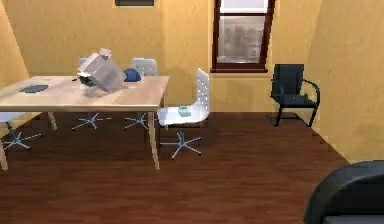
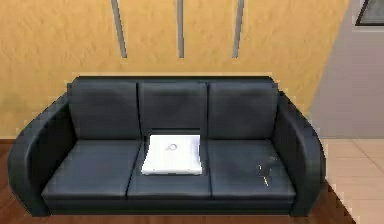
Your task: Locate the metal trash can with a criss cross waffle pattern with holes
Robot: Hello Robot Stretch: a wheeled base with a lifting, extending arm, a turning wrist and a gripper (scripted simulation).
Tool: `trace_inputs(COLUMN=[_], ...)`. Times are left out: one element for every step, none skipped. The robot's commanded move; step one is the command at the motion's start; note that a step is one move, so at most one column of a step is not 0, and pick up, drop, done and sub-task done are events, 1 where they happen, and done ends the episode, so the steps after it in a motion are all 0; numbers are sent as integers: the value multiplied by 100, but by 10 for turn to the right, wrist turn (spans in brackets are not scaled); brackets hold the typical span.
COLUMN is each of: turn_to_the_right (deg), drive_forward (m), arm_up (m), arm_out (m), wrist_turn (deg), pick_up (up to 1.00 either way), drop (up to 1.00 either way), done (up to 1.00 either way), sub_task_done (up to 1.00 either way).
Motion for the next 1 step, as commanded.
trace_inputs(turn_to_the_right=[450], drive_forward=[0], arm_up=[0], arm_out=[0], wrist_turn=[0], pick_up=[0], drop=[0], done=[0], sub_task_done=[0])
